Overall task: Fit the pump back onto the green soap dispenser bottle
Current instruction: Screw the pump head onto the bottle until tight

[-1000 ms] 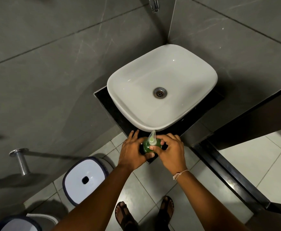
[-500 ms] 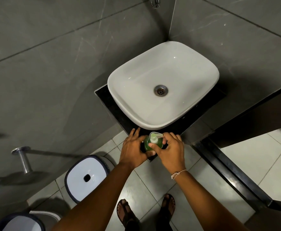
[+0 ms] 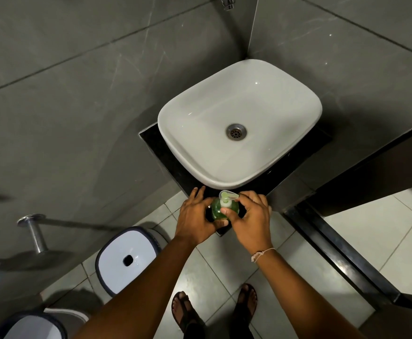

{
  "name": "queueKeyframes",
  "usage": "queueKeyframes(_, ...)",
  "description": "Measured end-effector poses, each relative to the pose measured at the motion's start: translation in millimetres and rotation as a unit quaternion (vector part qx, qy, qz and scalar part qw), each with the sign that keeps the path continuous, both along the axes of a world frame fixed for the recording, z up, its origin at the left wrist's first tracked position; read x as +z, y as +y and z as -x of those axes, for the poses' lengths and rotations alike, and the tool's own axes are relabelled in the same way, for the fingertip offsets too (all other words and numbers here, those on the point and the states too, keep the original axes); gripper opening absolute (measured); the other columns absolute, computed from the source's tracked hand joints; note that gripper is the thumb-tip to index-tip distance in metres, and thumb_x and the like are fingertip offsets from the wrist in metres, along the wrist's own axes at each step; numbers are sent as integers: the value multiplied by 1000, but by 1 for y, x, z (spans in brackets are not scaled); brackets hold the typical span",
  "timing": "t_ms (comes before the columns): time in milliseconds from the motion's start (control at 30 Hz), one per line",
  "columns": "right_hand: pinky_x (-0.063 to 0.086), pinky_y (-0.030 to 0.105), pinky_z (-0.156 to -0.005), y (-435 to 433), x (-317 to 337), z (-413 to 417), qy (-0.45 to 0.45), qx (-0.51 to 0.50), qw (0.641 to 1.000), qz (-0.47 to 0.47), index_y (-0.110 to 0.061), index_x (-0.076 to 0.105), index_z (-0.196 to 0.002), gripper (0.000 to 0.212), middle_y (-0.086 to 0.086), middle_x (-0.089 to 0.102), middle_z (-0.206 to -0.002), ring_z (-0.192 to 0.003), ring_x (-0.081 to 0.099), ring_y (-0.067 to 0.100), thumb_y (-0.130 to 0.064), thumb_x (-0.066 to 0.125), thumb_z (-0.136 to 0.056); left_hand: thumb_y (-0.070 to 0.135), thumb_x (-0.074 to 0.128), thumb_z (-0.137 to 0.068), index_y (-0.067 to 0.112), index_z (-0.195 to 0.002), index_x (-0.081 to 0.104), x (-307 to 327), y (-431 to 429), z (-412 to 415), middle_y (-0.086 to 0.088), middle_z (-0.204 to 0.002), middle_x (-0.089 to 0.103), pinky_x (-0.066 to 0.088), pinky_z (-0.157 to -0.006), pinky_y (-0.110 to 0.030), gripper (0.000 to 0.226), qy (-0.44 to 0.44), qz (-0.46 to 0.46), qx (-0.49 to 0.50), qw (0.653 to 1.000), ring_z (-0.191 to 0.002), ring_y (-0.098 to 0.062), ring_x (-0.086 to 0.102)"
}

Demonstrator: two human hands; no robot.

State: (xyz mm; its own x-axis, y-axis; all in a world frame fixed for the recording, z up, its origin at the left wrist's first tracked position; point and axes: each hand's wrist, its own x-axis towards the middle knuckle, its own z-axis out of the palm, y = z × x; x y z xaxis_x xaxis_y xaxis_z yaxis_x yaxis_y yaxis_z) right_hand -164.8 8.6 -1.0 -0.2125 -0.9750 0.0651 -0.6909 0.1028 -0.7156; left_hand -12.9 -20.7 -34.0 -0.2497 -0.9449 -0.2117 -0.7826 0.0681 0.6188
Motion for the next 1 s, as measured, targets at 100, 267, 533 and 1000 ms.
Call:
queueKeyframes(100,36,37,-89,5,-2,-5,17,-34,999,14,-19,72,-94,33,-3,64,-106,-104,50,22,-36,82,-67,55,76,-70,30,-131,55,0,1,0,-8,-161,25,25,-118,-50,69,2,0,3,1000,-151,-28,14)
queueKeyframes(267,34,37,-87,6,1,-9,-2,-44,999,3,-24,69,-101,39,-6,65,-104,-104,50,19,-43,79,-69,51,76,-71,30,-130,56,-1,1,0,-7,-161,26,26,-118,-51,66,1,4,1,1000,-151,-28,14)
queueKeyframes(533,17,23,-82,-4,0,2,8,0,1000,2,-25,75,-101,37,-6,59,-107,-108,43,18,-34,83,-66,60,74,-69,34,-133,53,-3,1,0,-8,-161,26,23,-119,-52,72,-5,2,6,1000,-151,-27,14)
queueKeyframes(1000,6,52,-121,10,3,-3,-28,22,999,21,-31,67,-118,37,-6,72,-120,-135,47,20,-37,71,-82,53,76,-69,33,-132,53,0,1,0,-7,-161,26,23,-119,-51,71,-8,-5,2,1000,-151,-28,14)
